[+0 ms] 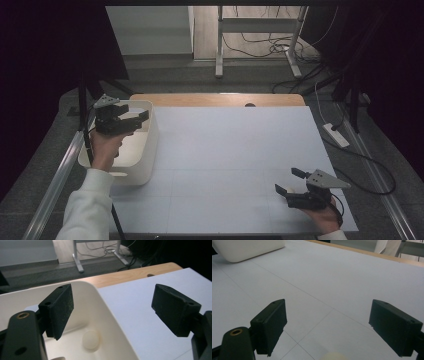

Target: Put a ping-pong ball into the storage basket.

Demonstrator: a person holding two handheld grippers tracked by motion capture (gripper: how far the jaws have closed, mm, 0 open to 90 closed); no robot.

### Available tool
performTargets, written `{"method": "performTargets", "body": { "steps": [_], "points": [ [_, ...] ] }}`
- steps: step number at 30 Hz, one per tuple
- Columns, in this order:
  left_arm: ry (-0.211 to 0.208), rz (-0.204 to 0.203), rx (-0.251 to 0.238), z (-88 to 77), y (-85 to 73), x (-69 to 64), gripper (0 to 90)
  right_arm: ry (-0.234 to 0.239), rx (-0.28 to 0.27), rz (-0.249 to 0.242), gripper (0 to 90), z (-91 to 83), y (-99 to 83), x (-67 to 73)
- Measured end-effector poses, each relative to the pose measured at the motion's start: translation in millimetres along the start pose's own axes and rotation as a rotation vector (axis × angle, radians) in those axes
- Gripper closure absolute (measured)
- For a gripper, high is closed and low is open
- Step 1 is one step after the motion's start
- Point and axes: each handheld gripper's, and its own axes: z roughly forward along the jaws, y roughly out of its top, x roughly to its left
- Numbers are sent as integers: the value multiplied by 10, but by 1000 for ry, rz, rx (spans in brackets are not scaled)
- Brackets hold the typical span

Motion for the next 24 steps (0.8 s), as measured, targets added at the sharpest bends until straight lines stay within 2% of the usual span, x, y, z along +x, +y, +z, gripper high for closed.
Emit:
{"method": "performTargets", "body": {
  "steps": [4, 12, 18, 24],
  "points": [
    [-25, 4, -10, -17, 0, -61, 185, 1, -2, 1, 143, 4, -2, 0],
    [-107, 27, -27, -63, 7, -281, 184, 1, -8, 5, 143, -6, 7, -6],
    [-155, 52, -26, -53, -5, -440, 182, 3, -8, 5, 143, 12, 18, -13],
    [-210, 53, -25, -27, -40, -548, 181, -4, -10, 15, 143, 23, 15, -37]
  ]
}}
